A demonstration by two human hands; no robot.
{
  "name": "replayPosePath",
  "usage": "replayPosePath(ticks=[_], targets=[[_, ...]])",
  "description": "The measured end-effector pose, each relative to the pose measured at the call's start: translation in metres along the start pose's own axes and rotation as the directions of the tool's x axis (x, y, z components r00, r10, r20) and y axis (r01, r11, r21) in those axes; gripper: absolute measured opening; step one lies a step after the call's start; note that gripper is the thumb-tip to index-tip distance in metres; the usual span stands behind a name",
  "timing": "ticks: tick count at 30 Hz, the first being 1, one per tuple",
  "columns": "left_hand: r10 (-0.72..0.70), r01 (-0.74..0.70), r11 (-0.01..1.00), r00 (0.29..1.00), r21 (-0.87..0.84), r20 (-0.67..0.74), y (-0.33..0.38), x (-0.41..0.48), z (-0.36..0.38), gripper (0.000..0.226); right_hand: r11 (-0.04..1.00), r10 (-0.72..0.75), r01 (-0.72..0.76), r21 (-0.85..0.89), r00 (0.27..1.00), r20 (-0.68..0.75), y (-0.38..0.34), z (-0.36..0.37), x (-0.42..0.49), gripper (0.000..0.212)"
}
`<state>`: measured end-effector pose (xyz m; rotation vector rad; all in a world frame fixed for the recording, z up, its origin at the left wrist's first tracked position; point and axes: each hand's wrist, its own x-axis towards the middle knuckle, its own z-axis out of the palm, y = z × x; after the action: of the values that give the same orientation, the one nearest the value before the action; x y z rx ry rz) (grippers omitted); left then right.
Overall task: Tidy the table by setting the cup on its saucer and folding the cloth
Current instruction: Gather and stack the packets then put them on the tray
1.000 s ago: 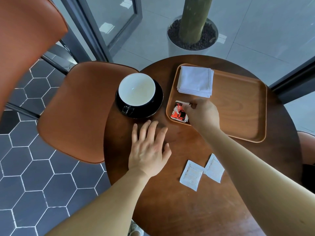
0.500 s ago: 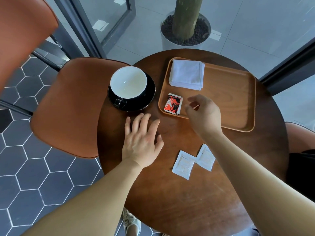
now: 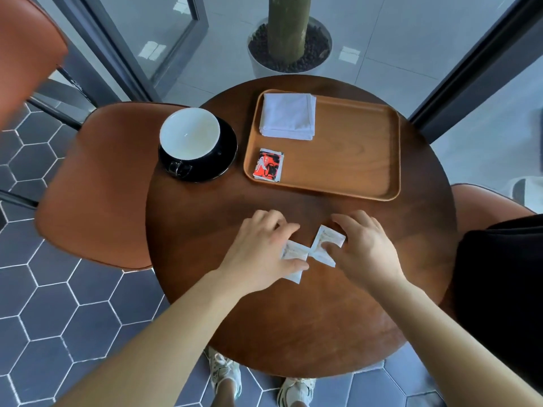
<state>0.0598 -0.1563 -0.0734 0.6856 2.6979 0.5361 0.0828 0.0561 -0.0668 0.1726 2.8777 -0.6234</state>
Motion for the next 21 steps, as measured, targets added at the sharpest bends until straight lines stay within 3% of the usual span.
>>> replayPosePath(ticks=[4,11,14,16,18,21], targets=[[0.039,-0.036,0.988,0.999,0.153,-0.019,0.008,-0.001,0.006,0.074,1.0,0.009,-0.009,-0.016,1.0,0.008,0.004,0.004,-0.007,0.065],[-0.113,0.111,0.994,0.986,-0.018,-0.12,0.015,-0.005,0.012,0.046,0.998,0.053,-0.053,0.037,0.999,0.013,0.008,0.005,-0.005,0.044],[-0.138,0.11,0.986,0.96,-0.127,-0.242,0.016,-0.007,0.007,0.027,0.979,0.066,-0.057,0.194,0.997,-0.043,0.006,0.001,-0.004,0.026],[-0.066,0.034,0.995,0.927,-0.092,-0.369,0.011,-0.01,0.002,0.022,0.961,0.032,0.019,0.276,0.984,-0.177,0.005,-0.003,-0.005,0.016],[0.04,-0.032,0.999,0.899,0.025,-0.436,0.004,-0.015,0.003,0.02,0.968,-0.085,0.149,0.203,0.952,-0.295,0.003,-0.006,-0.008,0.016],[0.161,-0.131,0.986,0.916,0.104,-0.368,-0.005,-0.032,0.015,0.026,0.961,-0.24,0.263,0.081,0.945,-0.222,0.008,-0.001,-0.021,0.02]])
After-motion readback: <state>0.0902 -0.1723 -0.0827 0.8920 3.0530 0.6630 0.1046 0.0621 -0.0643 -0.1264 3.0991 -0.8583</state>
